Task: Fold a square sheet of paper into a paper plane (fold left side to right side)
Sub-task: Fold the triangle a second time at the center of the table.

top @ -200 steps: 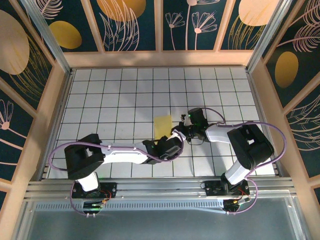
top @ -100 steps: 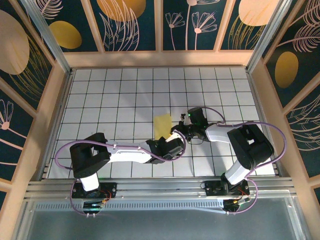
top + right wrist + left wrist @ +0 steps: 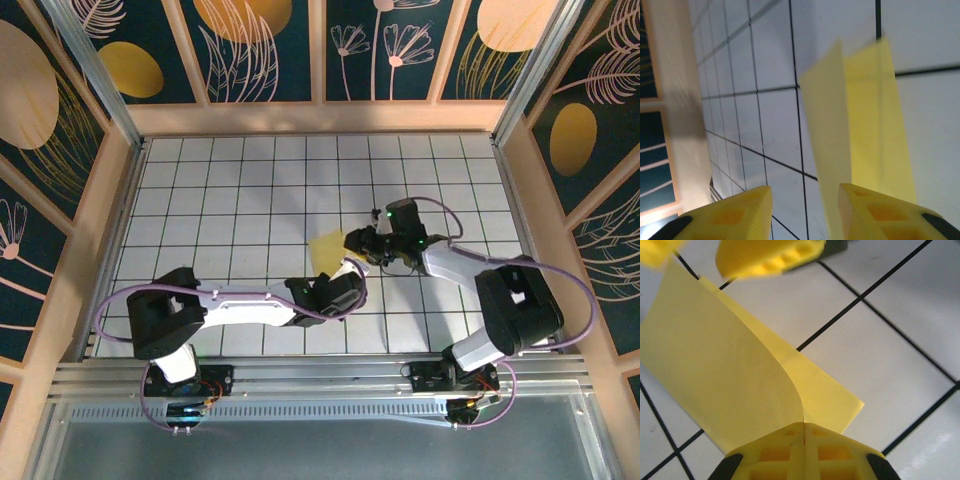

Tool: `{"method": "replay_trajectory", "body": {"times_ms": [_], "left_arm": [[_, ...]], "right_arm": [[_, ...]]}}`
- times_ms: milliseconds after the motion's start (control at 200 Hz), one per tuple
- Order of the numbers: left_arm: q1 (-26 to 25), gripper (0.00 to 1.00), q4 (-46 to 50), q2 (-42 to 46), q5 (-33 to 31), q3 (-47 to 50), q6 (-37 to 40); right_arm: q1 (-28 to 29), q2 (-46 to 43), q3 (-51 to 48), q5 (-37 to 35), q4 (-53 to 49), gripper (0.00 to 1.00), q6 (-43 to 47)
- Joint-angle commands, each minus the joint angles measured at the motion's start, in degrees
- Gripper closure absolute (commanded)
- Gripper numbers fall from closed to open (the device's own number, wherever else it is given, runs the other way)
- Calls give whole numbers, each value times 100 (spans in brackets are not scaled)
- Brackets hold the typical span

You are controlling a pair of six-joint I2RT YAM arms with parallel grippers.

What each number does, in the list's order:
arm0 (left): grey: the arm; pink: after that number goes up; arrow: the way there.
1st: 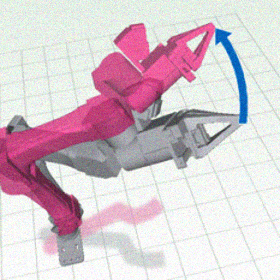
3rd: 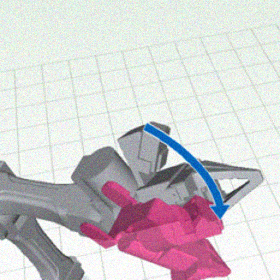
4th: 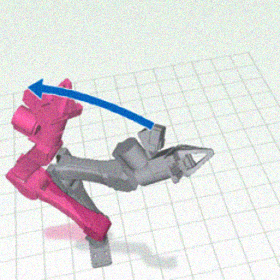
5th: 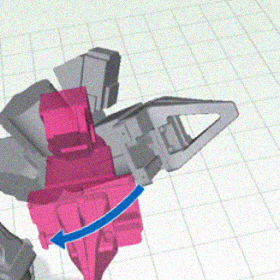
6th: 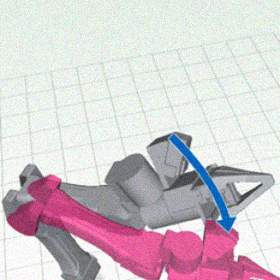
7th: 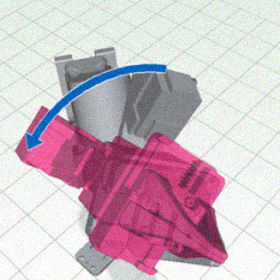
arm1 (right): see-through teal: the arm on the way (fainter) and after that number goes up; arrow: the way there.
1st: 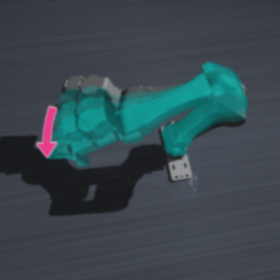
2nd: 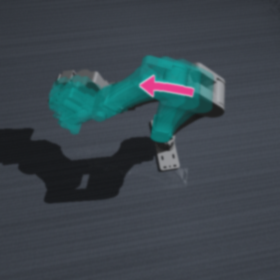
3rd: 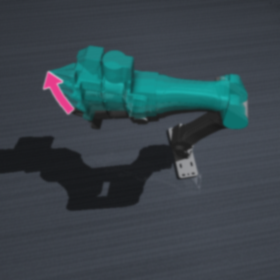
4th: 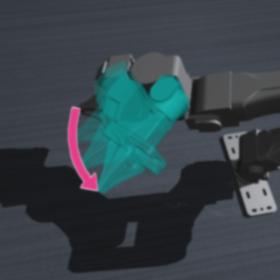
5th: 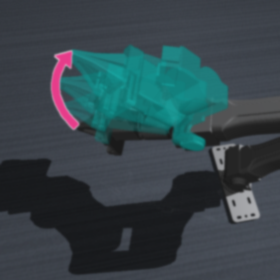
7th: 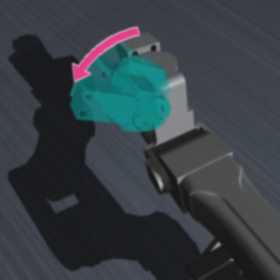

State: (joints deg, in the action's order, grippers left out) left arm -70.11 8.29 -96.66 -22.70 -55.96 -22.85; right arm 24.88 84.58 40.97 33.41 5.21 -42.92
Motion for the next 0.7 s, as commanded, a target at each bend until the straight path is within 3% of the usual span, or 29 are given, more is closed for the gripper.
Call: {"method": "replay_trajectory", "body": {"times_ms": [0,160,400,696], "left_arm": [[223,100,-292,314,567,262,-352],[714,100,-776,588,1518,614,-718],[1262,100,-1489,701,2731,1159,-1290],[1543,100,-1836,632,3113,1400,-1655]], "right_arm": [[-225,-477,37,-335,-494,58,355],[-384,-1084,-380,-480,-720,61,670],[-186,-1558,-1394,50,-150,100,427],[932,-970,-2032,-50,1188,100,-411]]}}
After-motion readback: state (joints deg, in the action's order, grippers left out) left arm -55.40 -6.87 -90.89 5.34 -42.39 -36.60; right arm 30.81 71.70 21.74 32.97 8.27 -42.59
